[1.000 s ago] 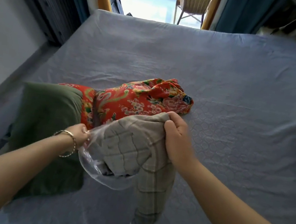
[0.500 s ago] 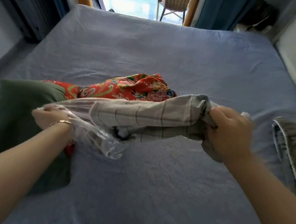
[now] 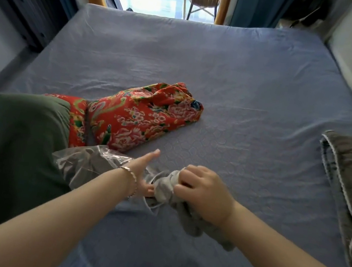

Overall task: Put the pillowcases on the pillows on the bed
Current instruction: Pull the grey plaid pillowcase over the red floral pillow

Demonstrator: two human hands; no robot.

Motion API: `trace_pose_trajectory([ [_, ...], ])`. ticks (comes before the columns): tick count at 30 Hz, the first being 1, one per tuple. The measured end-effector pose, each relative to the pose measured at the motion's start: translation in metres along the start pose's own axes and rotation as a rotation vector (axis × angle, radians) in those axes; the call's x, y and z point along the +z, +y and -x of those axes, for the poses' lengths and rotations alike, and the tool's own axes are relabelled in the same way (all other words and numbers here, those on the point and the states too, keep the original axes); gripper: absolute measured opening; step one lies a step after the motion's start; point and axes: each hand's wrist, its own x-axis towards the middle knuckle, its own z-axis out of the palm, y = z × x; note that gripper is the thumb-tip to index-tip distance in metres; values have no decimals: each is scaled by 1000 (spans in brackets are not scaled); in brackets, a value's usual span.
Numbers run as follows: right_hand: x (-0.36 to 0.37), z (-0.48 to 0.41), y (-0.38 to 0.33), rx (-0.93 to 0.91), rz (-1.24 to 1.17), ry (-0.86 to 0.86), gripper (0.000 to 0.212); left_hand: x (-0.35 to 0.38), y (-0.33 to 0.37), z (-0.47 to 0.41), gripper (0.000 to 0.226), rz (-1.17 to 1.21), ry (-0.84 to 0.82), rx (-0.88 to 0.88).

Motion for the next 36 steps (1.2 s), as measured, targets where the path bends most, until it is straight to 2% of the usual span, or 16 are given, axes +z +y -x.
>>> trace_pose_trajectory([
  [2, -10, 13, -2, -94, -39, -47, 23, 18, -5, -12, 20, -24, 47, 69],
  [5, -25, 44, 2, -119, -94, -279, 22, 48, -5, -11, 32, -153, 32, 236],
  [8, -38, 71, 11, 252, -243, -363, 25, 69, -2, 14, 30, -97, -116, 287],
  [11, -45, 78, 28, 817, -326, -117, 39, 77, 0, 28, 21, -166, -266, 290],
  [13, -45, 68, 39, 895, -317, -31, 83, 84, -9, 36, 27, -313, -355, 274],
  [15, -41, 50, 43, 835, -292, -87, 99, 93, -19, 39, 33, -428, -422, 225],
  [17, -44, 24, 39, 897, -356, -29, 90, 94, -20, 42, 40, -493, -392, 211],
  [19, -46, 8, 37, 875, -396, 142, 48, 87, -9, 44, 38, -542, -262, 286],
  [20, -48, 2, 37, 842, -319, 135, 17, 83, -4, 43, 41, -583, -154, 389],
  [21, -48, -1, 40, 821, -283, 48, 11, 77, 1, 40, 51, -637, -35, 534],
  [22, -46, -5, 42, 879, -293, -64, 24, 70, 2, 38, 61, -675, 44, 701],
  [24, -45, -16, 44, 1104, -424, -152, 30, 60, -7, 40, 68, -800, 14, 916],
  [26, -45, -30, 45, 1247, -627, -119, 25, 52, -26, 38, 84, -964, -123, 956],
  [28, -54, -47, 43, 1308, -802, -96, 28, 45, -40, 26, 90, -1087, -103, 991],
  [33, -87, -52, 69, 1247, -686, -138, 15, 38, -41, 11, 11, -1165, 162, 977],
  [36, -99, -31, 98, 1184, -287, -230, 26, 41, -31, 12, 20, -1134, 209, 952],
])
